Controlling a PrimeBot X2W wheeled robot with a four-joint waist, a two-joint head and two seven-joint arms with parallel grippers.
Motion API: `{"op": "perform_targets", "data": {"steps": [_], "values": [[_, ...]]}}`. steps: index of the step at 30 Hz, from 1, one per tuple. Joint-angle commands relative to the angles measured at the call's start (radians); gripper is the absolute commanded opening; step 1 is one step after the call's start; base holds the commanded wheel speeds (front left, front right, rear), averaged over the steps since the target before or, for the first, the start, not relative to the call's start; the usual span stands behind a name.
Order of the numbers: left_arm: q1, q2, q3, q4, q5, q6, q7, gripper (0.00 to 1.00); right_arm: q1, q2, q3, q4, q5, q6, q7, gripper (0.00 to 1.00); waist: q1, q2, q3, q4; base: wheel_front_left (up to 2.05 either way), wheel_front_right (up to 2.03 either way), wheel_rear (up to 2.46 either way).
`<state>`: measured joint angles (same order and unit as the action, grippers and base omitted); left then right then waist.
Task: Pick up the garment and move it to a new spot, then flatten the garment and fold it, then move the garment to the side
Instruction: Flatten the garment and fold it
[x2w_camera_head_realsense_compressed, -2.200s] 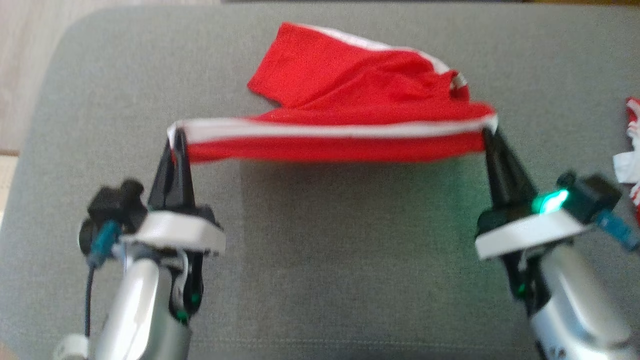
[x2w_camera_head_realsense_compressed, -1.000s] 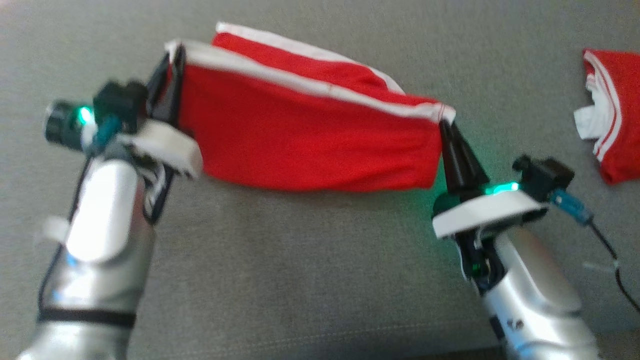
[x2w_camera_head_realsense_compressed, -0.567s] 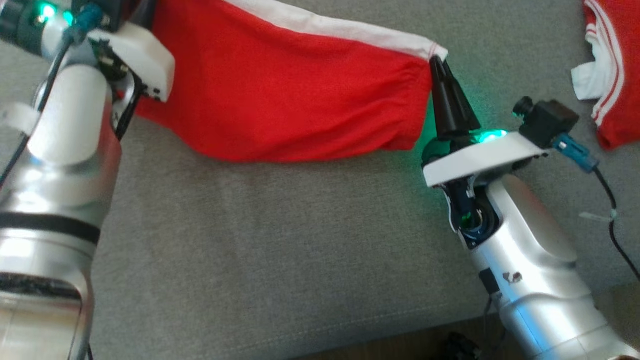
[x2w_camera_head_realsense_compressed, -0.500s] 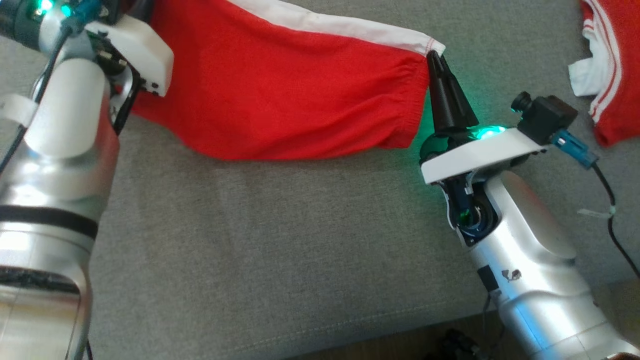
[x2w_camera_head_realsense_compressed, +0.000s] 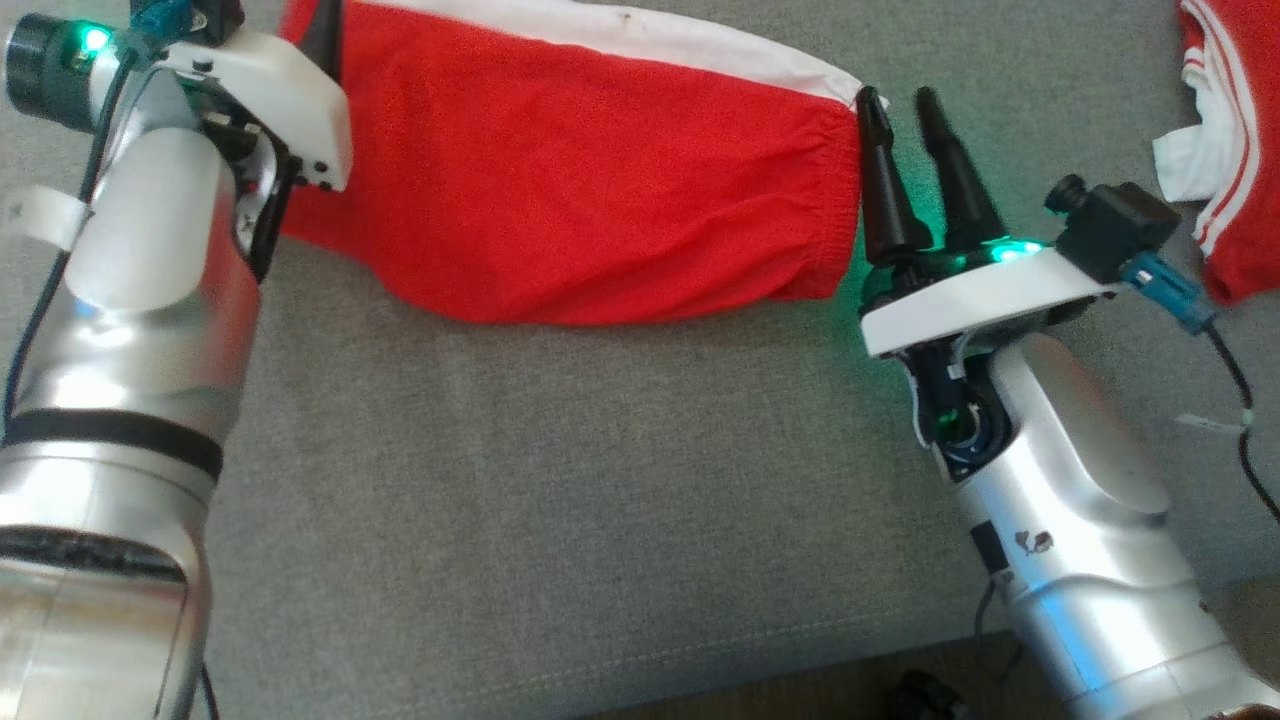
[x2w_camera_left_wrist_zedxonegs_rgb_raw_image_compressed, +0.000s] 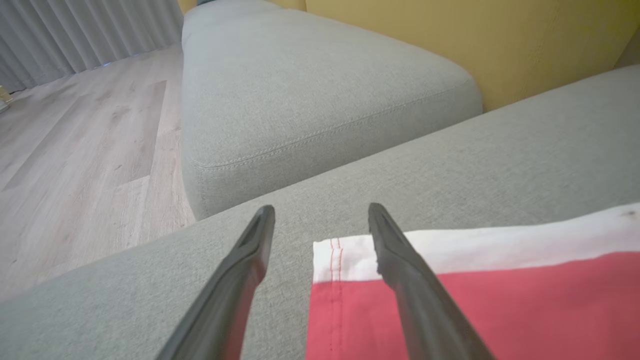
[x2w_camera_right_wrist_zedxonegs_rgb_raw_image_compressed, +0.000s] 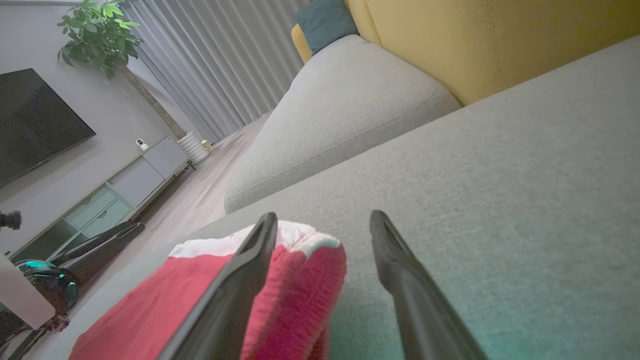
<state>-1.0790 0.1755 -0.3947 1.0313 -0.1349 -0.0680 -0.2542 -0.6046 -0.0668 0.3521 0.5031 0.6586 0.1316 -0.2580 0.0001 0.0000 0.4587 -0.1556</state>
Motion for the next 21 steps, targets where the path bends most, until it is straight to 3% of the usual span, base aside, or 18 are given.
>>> {"op": "perform_targets", "data": {"steps": [1,6,13,21], "values": [[0.003,0.032,0.031,-0.039,-0.005,0.009,-0.007,1.0,0.011,0.017,-0.003,-0.033,-0.019,-0.001,-0.004,1.0,-0.0001,0.0,-0.012,0.007,0.0,0.0,0.0],[0.074,0.004,0.072,-0.065,-0.047,0.029,-0.007,1.0,0.06,0.017,-0.062,-0.038,-0.066,-0.001,-0.004,1.0,-0.0001,0.0,-0.055,0.022,0.0,0.0,0.0],[0.163,-0.054,0.088,0.035,-0.1,0.019,-0.002,1.0,0.134,0.017,-0.125,-0.034,-0.101,-0.001,-0.004,1.0,-0.0001,0.0,-0.106,0.035,0.0,0.0,0.0],[0.183,-0.071,0.082,0.131,-0.121,0.027,0.018,1.0,0.155,0.017,-0.143,-0.031,-0.123,-0.001,-0.004,1.0,-0.0001,0.0,-0.111,0.026,0.0,0.0,0.0]]}}
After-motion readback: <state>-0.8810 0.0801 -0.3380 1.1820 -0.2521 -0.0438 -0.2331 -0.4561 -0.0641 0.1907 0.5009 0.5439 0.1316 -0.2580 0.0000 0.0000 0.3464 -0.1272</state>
